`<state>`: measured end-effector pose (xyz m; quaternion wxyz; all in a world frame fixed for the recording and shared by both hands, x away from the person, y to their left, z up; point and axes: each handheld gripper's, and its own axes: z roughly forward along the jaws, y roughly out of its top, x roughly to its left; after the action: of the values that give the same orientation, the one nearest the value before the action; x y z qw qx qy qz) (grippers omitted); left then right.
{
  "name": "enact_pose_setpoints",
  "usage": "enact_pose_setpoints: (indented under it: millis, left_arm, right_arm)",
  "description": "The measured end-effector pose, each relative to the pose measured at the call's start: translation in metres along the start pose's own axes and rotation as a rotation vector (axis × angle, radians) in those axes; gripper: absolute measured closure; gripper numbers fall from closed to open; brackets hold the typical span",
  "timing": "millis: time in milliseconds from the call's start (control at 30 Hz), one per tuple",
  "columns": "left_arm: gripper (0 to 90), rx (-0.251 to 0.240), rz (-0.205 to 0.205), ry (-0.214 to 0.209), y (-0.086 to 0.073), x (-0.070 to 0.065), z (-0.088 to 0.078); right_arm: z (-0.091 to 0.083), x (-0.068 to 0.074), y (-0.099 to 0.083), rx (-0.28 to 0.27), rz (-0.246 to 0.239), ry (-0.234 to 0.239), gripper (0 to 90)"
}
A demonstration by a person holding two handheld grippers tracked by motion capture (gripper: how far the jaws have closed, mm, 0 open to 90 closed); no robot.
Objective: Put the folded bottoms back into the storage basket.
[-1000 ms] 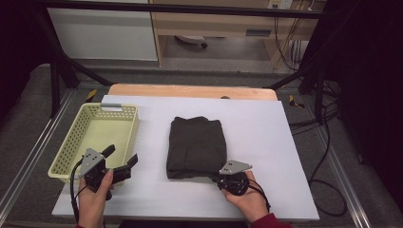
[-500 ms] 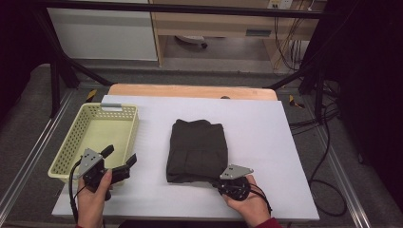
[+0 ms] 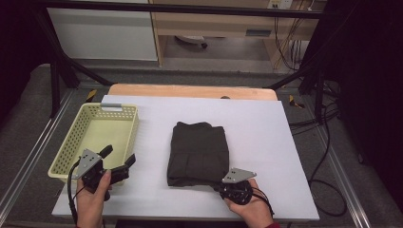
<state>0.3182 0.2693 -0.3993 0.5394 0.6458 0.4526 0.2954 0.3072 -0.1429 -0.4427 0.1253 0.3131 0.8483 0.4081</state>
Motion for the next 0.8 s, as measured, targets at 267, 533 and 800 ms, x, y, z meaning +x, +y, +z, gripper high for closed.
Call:
enact_pose_setpoints:
  millis: [267,533,800]
  left_arm:
    - [7.6,0.003,0.012,0.004,0.0003,-0.0017,-0.0010]
    - [7.7,0.006,0.013,0.010,0.0000,-0.0008,-0.0001]
    - [7.6,0.014,0.015,0.010,-0.0018,-0.0033,0.0007]
  right_arm:
    - [-0.0027,0.0035,-0.0028,0.007,-0.005,0.001,83.0]
    - [-0.0070,0.0076,-0.0057,0.009,-0.013,0.008,83.0]
    - [-0.0070,0.0090,-0.0086,0.012,0.013,0.009,62.0]
